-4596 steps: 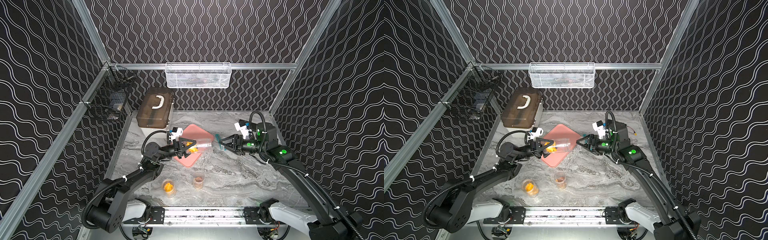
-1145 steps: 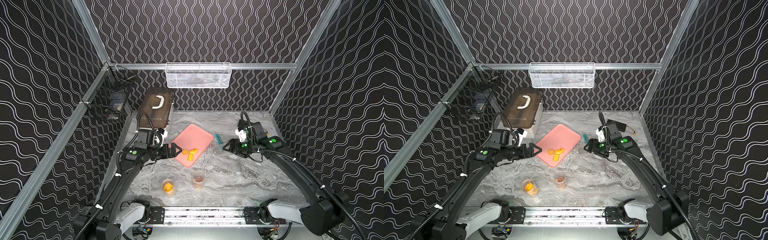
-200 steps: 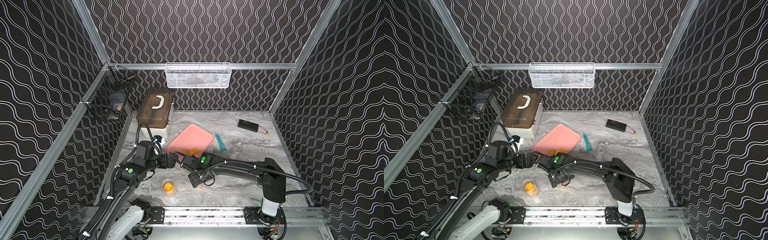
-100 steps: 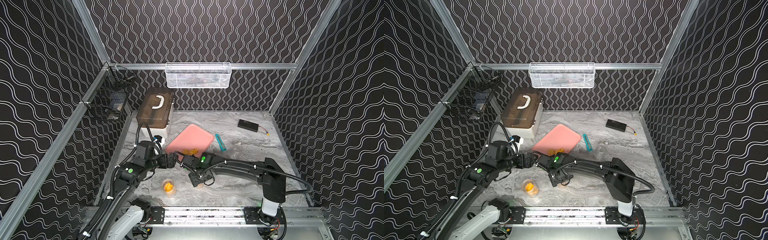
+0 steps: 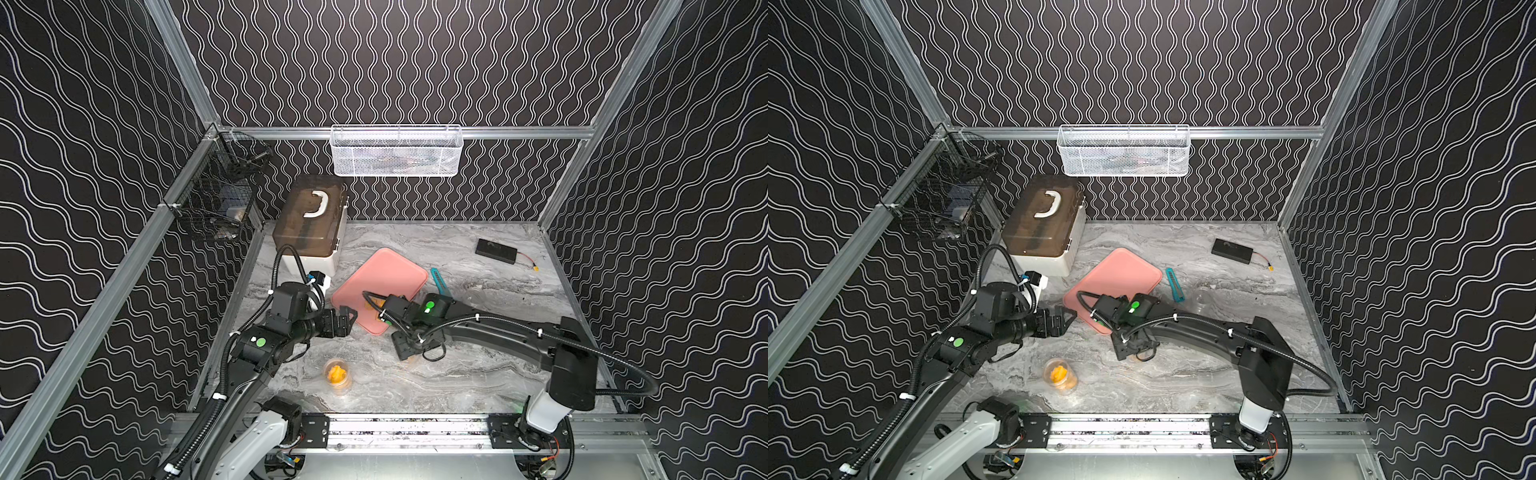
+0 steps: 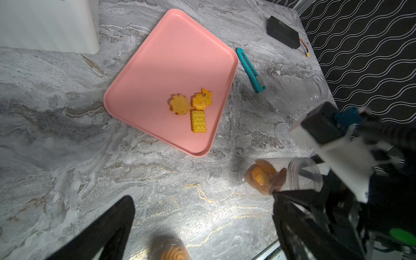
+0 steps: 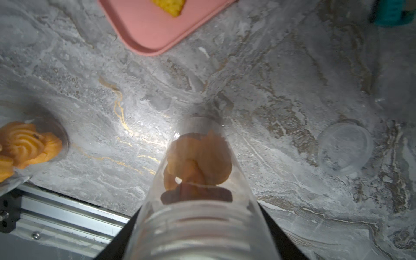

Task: Pour the cookies out of the jar
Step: Pick up the jar from the center of the board.

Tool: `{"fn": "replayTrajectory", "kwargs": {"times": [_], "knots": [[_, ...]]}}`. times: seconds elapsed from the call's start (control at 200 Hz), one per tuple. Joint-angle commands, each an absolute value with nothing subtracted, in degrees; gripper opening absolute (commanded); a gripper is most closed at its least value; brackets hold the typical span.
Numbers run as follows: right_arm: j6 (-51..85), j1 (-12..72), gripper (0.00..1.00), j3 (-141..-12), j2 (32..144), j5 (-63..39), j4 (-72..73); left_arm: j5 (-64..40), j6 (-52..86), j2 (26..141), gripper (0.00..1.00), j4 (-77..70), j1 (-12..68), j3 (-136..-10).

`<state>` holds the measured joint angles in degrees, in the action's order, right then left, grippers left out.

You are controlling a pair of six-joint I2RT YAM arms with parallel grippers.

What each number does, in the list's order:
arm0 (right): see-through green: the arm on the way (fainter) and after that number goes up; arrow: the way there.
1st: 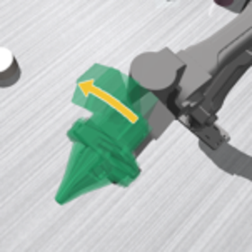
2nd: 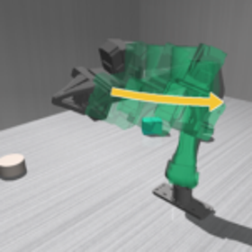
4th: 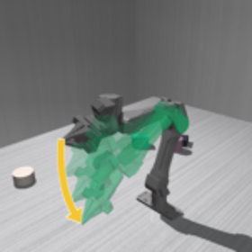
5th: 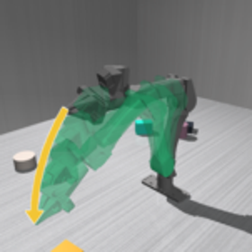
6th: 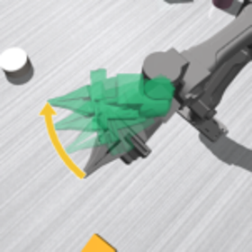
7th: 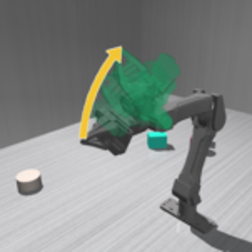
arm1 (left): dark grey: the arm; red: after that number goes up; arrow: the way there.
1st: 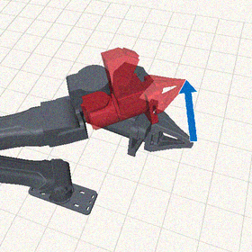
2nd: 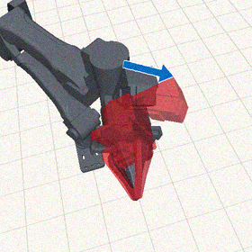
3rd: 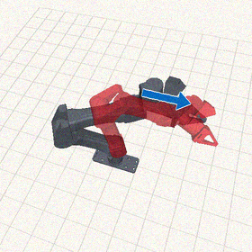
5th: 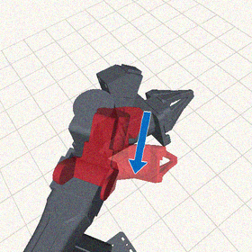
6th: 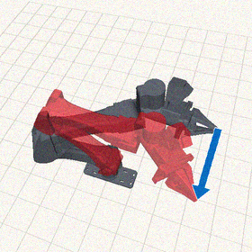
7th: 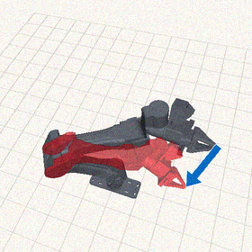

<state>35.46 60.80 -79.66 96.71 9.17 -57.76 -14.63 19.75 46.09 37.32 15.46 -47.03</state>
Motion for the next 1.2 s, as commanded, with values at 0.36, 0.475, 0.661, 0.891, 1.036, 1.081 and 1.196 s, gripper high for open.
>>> {"fn": "replayTrajectory", "kwargs": {"times": [0.36,0.475,0.661,0.891,1.036,1.081,1.196], "knots": [[29.3,38.0,0.67,-77.4,79.9,-4.0,-54.7,-25.8,22.1,51.5,0.99,35.5,14.8,-51.2],[28.8,33.0,0.67,-78.6,78.1,-8.7,-53.4,-33.0,25.7,54.6,0.99,32.4,14.1,-53.7],[28.8,28.6,0.66,-80.5,76.1,-16.8,-49.8,-48.2,42.0,58.2,0.99,13.9,12.3,-51.7],[33.0,24.1,0.66,-79.5,71.6,-26.5,-42.7,-54.9,64.1,61.3,0.99,-15.6,12.3,-43.7],[38.4,23.5,0.66,-75.2,69.4,-35.8,-33.5,-54.6,73.5,62.3,0.99,-29.5,12.9,-40.1],[40.7,23.4,0.66,-73.8,68.8,-38.4,-30.2,-54.4,77.5,62.9,0.99,-35.4,13.4,-38.4],[46.0,23.4,0.66,-69.9,67.5,-42.5,-22.1,-53.3,85.3,64.9,0.99,-47.8,14.7,-35.7]]}}
